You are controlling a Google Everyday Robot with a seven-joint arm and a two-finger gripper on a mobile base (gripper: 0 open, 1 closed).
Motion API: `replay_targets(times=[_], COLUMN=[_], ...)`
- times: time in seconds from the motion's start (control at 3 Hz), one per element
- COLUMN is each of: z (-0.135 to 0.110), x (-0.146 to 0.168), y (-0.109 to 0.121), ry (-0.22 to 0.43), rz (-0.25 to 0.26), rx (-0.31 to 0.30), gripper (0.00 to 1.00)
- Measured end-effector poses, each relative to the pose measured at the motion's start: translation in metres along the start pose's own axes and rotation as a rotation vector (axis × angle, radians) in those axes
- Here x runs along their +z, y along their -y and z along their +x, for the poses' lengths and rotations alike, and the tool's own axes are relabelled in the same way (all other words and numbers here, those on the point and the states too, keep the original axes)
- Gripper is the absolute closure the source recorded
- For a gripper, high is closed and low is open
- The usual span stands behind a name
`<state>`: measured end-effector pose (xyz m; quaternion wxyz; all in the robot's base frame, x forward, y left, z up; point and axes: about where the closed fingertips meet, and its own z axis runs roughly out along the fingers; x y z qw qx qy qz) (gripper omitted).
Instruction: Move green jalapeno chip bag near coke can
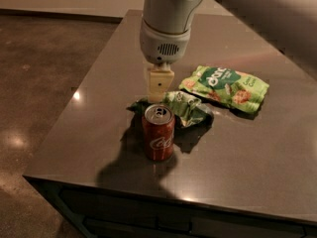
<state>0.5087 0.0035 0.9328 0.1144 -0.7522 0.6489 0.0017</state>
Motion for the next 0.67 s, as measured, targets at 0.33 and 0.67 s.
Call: replay_targets(times=[0.33,0.67], z=[-0.0014,-0.0015], x=[0.001,0.0011], y=[0.0013,0.0014], ry=[0.003,0.004], rz=[0.004,0.005], rx=[-0.001,-0.001], gripper=[0.0,0.0])
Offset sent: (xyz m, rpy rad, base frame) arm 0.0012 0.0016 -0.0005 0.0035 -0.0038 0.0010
